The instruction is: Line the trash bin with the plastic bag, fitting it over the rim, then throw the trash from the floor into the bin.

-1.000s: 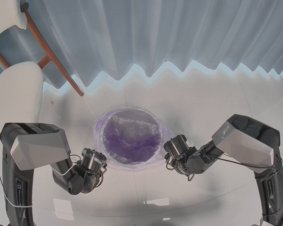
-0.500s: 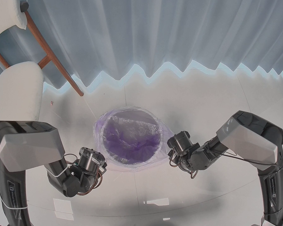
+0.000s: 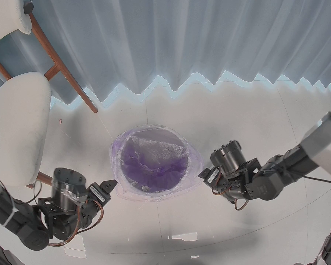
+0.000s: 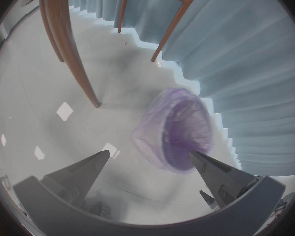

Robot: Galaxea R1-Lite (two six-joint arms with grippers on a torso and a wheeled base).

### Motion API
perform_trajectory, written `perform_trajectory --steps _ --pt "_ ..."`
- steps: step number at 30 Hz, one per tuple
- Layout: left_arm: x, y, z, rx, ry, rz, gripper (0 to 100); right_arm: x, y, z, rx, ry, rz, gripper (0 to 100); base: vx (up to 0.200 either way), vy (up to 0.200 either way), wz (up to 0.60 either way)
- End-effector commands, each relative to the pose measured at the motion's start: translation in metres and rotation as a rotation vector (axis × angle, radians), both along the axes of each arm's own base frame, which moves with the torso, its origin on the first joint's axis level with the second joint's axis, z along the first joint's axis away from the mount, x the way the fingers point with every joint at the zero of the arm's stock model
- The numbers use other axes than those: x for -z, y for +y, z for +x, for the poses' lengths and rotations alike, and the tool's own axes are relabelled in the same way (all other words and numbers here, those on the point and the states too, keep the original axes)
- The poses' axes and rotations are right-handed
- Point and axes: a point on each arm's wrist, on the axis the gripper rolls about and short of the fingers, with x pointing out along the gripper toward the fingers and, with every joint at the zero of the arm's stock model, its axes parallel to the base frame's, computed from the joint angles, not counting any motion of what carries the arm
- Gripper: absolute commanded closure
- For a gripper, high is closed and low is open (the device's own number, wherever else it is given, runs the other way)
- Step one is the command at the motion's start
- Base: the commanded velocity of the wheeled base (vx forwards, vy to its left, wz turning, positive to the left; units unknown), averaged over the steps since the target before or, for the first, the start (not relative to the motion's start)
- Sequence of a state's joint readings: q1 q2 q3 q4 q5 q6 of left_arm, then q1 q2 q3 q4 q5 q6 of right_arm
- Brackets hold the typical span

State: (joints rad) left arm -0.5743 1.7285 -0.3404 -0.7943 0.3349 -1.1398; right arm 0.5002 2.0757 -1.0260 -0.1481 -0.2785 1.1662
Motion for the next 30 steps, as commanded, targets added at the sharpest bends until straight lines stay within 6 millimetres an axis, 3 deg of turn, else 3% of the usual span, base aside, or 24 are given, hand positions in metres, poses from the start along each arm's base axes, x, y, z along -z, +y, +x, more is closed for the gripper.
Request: perform_trajectory --steps 1,2,3,4,6,8,13,17,25,26,28,30 --pt "-0.069 0.015 -0.044 0.153 -0.242 -0.217 0 -0.100 -0.014 -0.062 -0.116 -0.192 0.231 0 0.000 0.000 0.00" --pt "-0.071 0.015 -0.044 0.157 -0.245 -0.221 0 -0.102 -0.015 -0.063 -0.117 -0.197 0.234 0 0.000 0.000 0.00" --pt "-0.087 0.014 -0.042 0.181 -0.293 -0.266 0 -0.117 -0.018 -0.067 -0.123 -0.247 0.263 0 0.000 0.000 0.00" --pt "-0.095 0.013 -0.038 0.184 -0.307 -0.278 0 -0.117 -0.018 -0.067 -0.123 -0.247 0.263 0 0.000 0.000 0.00" --pt "-0.108 0.013 -0.031 0.170 -0.317 -0.292 0 -0.146 -0.023 -0.077 -0.130 -0.331 0.317 0 0.000 0.000 0.00" --pt "-0.118 0.014 -0.025 0.161 -0.310 -0.317 0 -0.158 -0.026 -0.085 -0.144 -0.355 0.361 0 0.000 0.000 0.00" --pt "-0.149 0.022 -0.011 0.246 -0.357 -0.455 0 -0.182 -0.027 -0.114 -0.213 -0.388 0.487 0 0.000 0.000 0.00" --pt "-0.169 0.040 0.004 0.343 -0.422 -0.512 0 -0.187 -0.030 -0.120 -0.178 -0.379 0.561 0 0.000 0.000 0.00" --pt "-0.139 0.054 0.050 0.431 -0.407 -0.395 0 -0.188 -0.049 -0.107 -0.002 -0.375 0.674 0 0.000 0.000 0.00" --pt "-0.130 0.051 0.063 0.453 -0.409 -0.312 0 -0.190 -0.054 -0.106 0.018 -0.392 0.687 0 0.000 0.000 0.00" --pt "-0.121 0.051 0.070 0.480 -0.411 -0.216 0 -0.196 -0.060 -0.109 0.021 -0.413 0.701 0 0.000 0.000 0.00" --pt "-0.106 0.051 0.081 0.541 -0.398 -0.033 0 -0.207 -0.068 -0.124 -0.015 -0.430 0.750 0 0.000 0.000 0.00"
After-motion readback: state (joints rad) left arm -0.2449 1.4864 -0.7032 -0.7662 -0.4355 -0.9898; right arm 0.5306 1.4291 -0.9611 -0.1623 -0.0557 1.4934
